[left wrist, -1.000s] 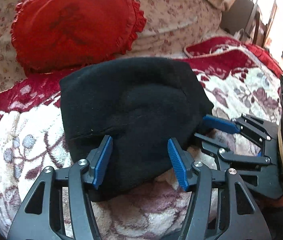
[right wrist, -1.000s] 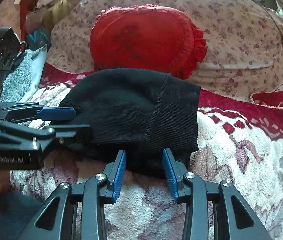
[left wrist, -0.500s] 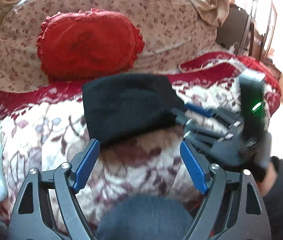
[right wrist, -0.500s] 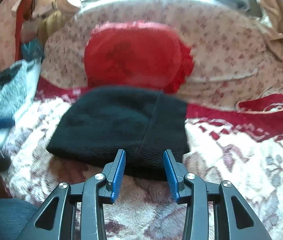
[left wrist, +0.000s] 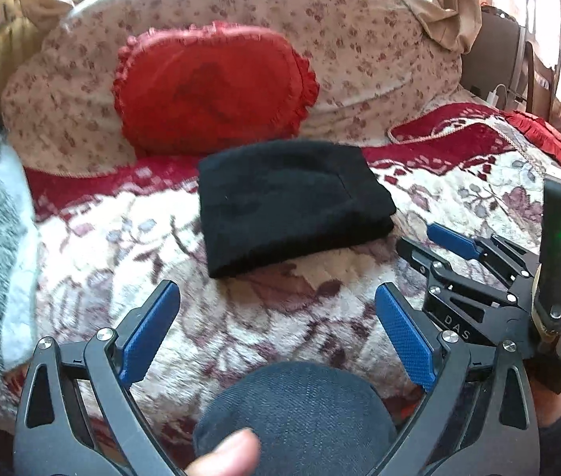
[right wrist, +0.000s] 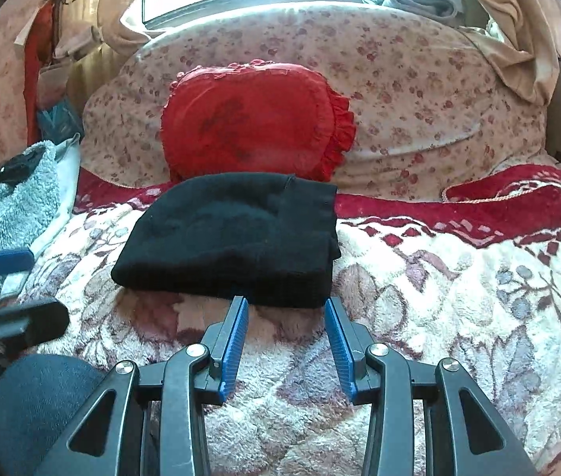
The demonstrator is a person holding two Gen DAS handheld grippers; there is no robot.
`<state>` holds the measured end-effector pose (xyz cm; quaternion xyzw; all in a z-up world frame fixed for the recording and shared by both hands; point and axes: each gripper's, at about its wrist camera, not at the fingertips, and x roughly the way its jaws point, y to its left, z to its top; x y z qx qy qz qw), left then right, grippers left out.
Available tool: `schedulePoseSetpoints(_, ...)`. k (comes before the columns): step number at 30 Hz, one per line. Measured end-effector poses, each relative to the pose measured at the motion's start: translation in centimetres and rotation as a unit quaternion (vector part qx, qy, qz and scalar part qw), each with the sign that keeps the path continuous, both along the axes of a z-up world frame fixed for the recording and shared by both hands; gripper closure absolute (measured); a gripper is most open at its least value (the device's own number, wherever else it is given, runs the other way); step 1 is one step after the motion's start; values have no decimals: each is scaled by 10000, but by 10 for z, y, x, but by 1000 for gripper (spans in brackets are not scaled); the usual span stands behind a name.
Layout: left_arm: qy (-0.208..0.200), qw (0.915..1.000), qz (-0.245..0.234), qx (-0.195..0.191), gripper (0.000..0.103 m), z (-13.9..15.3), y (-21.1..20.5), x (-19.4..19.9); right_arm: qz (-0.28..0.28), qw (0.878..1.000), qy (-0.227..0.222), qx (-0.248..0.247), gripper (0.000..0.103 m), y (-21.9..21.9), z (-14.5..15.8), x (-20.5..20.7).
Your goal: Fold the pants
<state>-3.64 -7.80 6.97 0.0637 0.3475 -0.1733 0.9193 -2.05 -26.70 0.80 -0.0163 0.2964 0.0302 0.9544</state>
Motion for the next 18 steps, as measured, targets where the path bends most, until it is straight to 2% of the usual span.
schedulePoseSetpoints(4, 73, 9998, 116, -156, 4, 2, 4, 4, -67, 10000, 29, 40, 65, -4, -2, 0)
schedulePoseSetpoints(6, 211, 9988, 187, -395, 3, 1, 8, 8, -81, 9999, 10, 76, 65, -6, -1, -1)
schedulePoseSetpoints(9, 388, 9978, 279, -458, 3, -6, 9, 12, -54, 10000, 24, 45, 65, -5, -1, -1)
schedulePoseSetpoints(14, 615, 9967, 525, -112, 3, -22, 5, 19, -3, 10000, 1, -49, 65, 0, -1, -4)
schedulePoseSetpoints(18, 577, 9965, 536, 285, 4, -28, -6, 19, 172, 9998, -132, -40, 65, 6, 1, -10)
